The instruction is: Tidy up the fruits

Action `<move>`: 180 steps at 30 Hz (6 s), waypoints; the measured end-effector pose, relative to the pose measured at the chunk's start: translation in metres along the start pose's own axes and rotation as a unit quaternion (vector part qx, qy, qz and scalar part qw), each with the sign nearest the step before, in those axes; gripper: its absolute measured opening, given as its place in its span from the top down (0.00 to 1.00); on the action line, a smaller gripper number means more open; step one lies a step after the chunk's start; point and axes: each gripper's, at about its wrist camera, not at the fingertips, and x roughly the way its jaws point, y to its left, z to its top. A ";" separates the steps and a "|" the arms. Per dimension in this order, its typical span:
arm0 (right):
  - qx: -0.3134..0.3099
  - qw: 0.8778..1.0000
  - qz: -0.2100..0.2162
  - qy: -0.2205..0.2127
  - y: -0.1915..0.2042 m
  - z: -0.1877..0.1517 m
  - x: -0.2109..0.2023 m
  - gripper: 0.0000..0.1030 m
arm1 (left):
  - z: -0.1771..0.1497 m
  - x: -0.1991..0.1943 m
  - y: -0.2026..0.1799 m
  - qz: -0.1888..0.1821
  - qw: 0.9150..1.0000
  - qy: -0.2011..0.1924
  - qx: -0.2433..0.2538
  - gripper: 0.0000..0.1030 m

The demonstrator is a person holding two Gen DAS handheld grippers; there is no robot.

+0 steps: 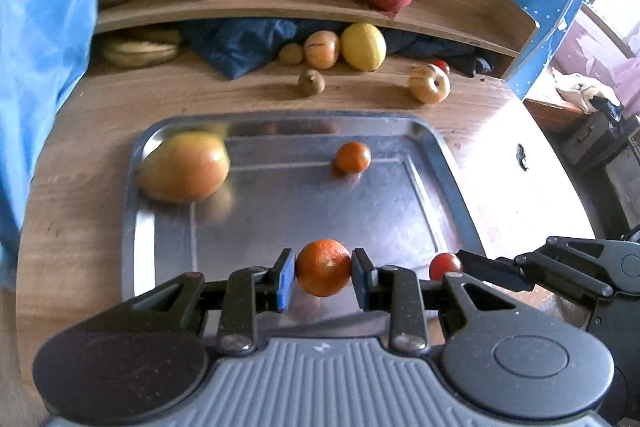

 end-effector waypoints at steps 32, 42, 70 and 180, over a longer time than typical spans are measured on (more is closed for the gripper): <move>-0.028 0.997 0.064 0.022 0.055 0.026 0.041 0.76 | -0.032 -0.016 0.064 0.051 0.997 0.009 -0.056 0.68; -0.020 0.997 0.070 0.029 0.053 0.026 0.046 0.76 | -0.029 -0.013 0.067 0.051 0.997 0.016 -0.052 0.68; 0.042 0.999 0.031 0.015 0.012 0.003 -0.007 0.11 | -0.048 -0.045 0.046 0.063 0.998 0.001 -0.016 0.01; 0.204 0.964 -0.166 0.030 -0.175 0.083 0.153 0.28 | 0.170 0.148 0.003 0.001 0.997 0.036 0.073 0.48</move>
